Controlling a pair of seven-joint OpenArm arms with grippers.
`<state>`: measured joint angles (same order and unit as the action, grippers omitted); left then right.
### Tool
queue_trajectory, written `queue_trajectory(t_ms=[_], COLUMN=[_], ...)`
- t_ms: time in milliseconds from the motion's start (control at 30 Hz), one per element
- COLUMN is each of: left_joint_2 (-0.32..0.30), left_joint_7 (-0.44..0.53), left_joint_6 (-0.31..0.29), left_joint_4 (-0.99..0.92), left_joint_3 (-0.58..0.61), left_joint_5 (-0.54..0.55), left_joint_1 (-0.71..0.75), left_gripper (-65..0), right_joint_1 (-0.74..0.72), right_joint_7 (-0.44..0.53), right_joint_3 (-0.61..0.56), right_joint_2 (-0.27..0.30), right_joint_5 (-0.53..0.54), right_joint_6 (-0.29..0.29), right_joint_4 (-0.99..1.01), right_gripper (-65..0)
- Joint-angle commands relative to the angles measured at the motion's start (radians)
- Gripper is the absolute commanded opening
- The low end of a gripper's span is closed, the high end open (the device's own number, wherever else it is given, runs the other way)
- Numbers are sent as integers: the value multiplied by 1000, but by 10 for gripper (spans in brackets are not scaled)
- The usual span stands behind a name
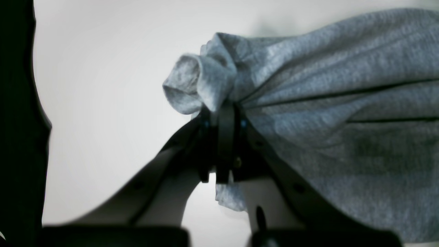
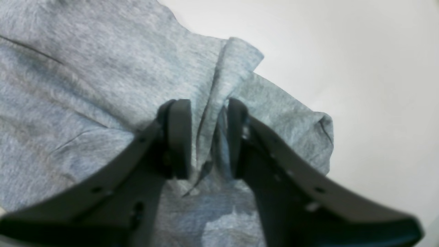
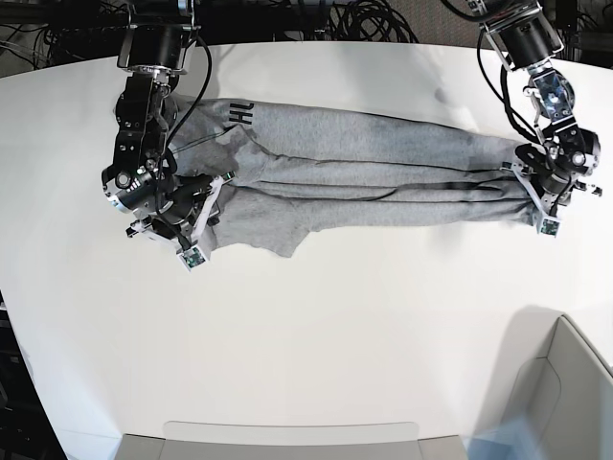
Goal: Fold the T-shirt properly
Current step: 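Hold the strip ends with both grippers and adjust the right gripper's grip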
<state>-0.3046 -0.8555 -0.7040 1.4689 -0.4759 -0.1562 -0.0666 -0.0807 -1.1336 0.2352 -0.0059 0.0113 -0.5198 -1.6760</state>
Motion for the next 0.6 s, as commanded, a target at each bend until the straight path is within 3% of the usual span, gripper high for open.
queue_trajectory(t_ms=[0,100,333,567], left_joint_2=[-18,-18,-17,-17], left_joint_7=[15,15,15,15], left_joint_6=[6,6,6,6], left_joint_4=[19,19,19,19], left_joint_3=[-2,-2,-2,-2], left_joint_5=[2,4,5,4], left_joint_1=[-16,-16,-16,-16], left_gripper=[-650,-650,-650,-650], right_joint_1=[-26,-32,-32,31], right_joint_7=[19,17,11,-9], right_joint_3=[-1,-1,-23,-38], right_joint_2=[4,2,10,-12], right_joint_5=[8,8,8,8], right_joint_6=[3,3,3,3], right_joint_4=[-14,-13,7,-229], right_gripper=[-531,-650,-650,-650])
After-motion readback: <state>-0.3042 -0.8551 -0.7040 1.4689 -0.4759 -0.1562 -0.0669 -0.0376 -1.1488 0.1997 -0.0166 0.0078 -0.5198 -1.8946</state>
